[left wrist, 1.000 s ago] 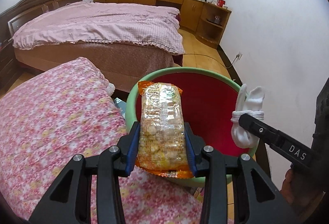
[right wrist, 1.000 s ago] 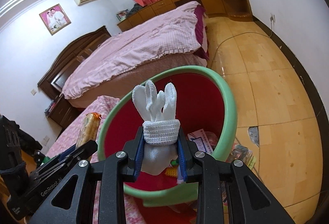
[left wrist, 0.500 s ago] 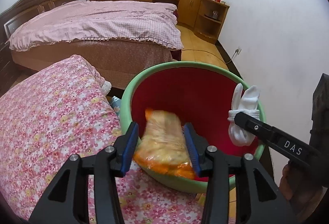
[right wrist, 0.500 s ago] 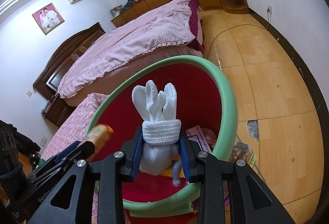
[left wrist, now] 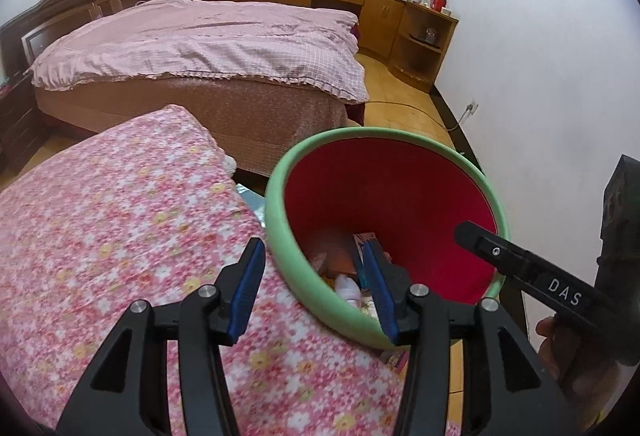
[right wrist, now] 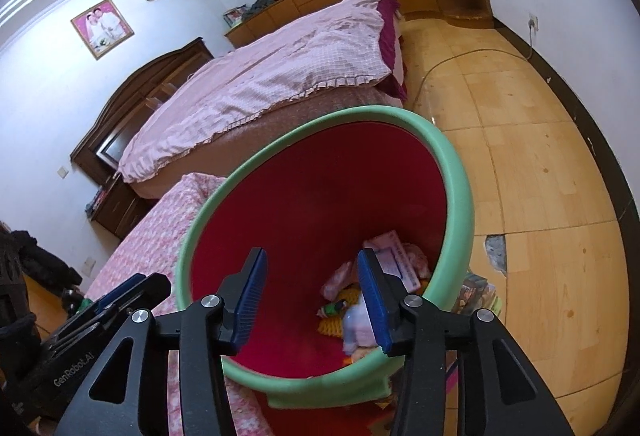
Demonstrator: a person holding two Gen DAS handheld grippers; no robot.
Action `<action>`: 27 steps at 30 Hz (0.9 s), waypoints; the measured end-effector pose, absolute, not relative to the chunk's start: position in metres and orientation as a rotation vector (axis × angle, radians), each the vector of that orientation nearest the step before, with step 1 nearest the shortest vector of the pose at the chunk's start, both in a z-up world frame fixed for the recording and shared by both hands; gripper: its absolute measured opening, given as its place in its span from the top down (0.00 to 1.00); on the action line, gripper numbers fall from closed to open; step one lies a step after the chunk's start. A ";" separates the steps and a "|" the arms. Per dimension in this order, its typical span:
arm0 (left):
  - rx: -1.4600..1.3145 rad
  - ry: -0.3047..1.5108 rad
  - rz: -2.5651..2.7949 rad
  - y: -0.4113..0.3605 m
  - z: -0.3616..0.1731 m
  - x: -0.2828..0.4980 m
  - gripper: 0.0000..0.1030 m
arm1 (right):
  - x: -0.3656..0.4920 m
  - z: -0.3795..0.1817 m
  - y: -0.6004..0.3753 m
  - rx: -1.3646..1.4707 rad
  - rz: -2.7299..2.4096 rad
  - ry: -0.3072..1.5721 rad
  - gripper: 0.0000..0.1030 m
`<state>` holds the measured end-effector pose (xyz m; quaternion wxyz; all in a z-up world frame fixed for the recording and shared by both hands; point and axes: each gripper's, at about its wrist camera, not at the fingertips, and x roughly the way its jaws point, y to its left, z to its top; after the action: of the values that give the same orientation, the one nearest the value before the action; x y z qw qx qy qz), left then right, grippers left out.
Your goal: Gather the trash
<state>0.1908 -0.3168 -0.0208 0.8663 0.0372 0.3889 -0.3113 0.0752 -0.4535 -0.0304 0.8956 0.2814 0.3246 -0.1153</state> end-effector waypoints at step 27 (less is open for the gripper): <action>-0.039 0.728 -0.441 -0.175 0.034 0.105 0.41 | 0.007 0.035 -0.355 0.464 -0.121 0.562 0.25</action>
<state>0.1048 -0.1754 0.0338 0.9106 -0.0188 0.3532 -0.2138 0.0075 -0.3547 0.0349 0.9325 0.2270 0.2747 -0.0591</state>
